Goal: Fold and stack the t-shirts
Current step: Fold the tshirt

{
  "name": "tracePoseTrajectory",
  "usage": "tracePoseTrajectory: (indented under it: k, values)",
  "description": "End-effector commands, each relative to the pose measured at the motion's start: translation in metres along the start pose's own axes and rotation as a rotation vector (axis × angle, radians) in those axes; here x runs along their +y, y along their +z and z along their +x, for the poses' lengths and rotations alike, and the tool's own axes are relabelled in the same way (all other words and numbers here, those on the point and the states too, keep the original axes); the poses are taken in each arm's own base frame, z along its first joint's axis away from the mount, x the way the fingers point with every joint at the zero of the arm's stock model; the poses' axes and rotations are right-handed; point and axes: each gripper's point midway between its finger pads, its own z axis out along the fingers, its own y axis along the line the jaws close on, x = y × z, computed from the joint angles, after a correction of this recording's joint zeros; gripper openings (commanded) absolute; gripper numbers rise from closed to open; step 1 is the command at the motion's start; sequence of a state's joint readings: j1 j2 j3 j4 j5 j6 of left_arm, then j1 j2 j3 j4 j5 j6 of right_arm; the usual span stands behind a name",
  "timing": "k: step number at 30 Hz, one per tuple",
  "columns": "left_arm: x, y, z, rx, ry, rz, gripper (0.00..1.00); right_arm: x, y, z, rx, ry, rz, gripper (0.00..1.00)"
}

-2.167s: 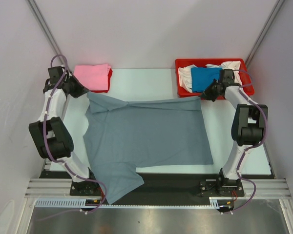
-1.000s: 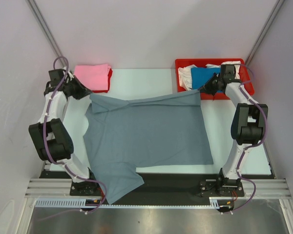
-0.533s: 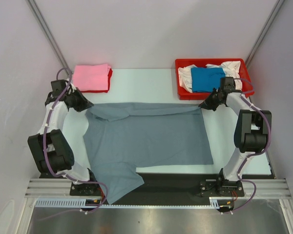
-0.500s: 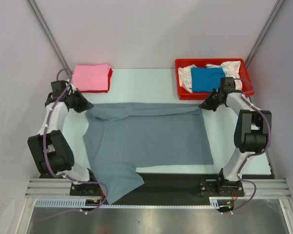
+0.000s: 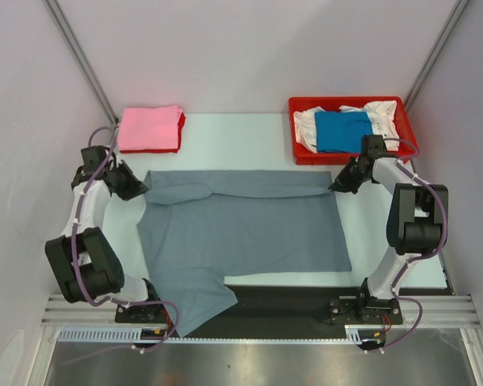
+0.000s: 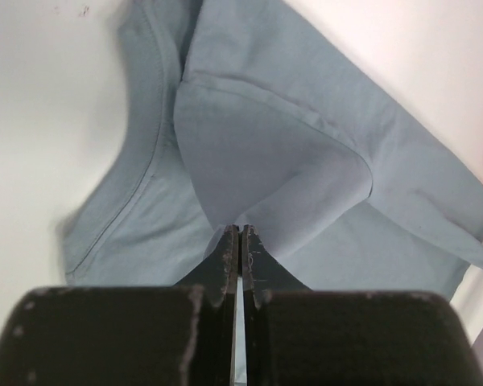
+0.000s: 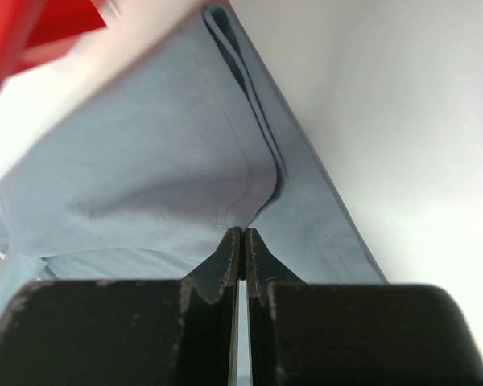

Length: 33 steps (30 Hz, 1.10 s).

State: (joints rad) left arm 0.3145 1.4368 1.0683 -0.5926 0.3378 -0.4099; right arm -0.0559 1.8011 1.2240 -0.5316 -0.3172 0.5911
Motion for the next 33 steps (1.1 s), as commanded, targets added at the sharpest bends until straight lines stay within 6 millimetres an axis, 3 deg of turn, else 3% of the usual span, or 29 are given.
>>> tracePoseTrajectory:
  k: [1,4,6,7,8,9,10,13,14,16,17,18,20,25,30,33]
  values:
    - [0.008,-0.008,0.001,-0.031,0.011,-0.023,0.00,-0.004,-0.013,0.006,-0.019,-0.035,0.022,0.01]
    - [0.013,-0.002,0.009,-0.011,0.006,-0.029,0.06,-0.010,-0.008,0.011,-0.003,-0.036,0.036,0.03]
    - [0.021,-0.001,0.011,-0.004,0.012,-0.067,0.20,-0.013,-0.008,0.014,0.009,-0.040,0.050,0.06]
    - [0.024,-0.002,0.012,0.001,0.018,-0.083,0.25,-0.015,-0.010,0.013,0.002,-0.057,0.063,0.14]
    - [0.025,-0.005,0.009,-0.009,0.028,-0.094,0.39,-0.014,-0.012,0.011,-0.006,-0.073,0.063,0.19]
    - [0.025,-0.009,0.004,-0.021,0.051,-0.106,0.42,-0.014,-0.015,0.010,-0.012,-0.091,0.066,0.24]
    - [0.028,-0.013,-0.001,-0.044,0.064,-0.135,0.45,-0.015,-0.021,0.004,-0.045,-0.125,0.076,0.35]
    - [0.021,-0.030,-0.033,-0.151,0.092,-0.154,0.62,-0.006,-0.021,-0.008,-0.095,-0.157,0.043,0.49]
    - [0.014,-0.031,-0.040,-0.169,0.088,-0.136,0.71,-0.004,-0.013,-0.009,-0.093,-0.164,0.038,0.50]
    - [0.000,-0.020,-0.056,-0.172,0.077,-0.078,0.74,0.011,-0.003,-0.021,-0.120,-0.200,-0.001,0.52]
    - [0.001,-0.013,-0.060,-0.169,0.075,-0.078,0.74,0.008,0.013,-0.018,-0.091,-0.224,0.012,0.52]
    - [0.001,0.007,-0.064,-0.153,0.095,-0.073,0.74,0.017,0.015,-0.027,-0.106,-0.246,-0.002,0.52]
    - [-0.004,0.025,-0.065,-0.108,0.123,-0.024,0.74,0.018,0.027,-0.034,-0.107,-0.281,0.002,0.53]
    - [0.010,0.071,-0.067,-0.050,0.157,-0.052,0.75,0.027,0.043,-0.050,-0.141,-0.350,0.028,0.55]
    - [0.015,0.099,-0.072,-0.016,0.179,-0.064,0.75,0.022,0.055,-0.062,-0.151,-0.400,0.070,0.55]
    - [0.016,0.110,-0.076,0.000,0.172,-0.072,0.75,0.034,0.058,-0.067,-0.150,-0.423,0.038,0.55]
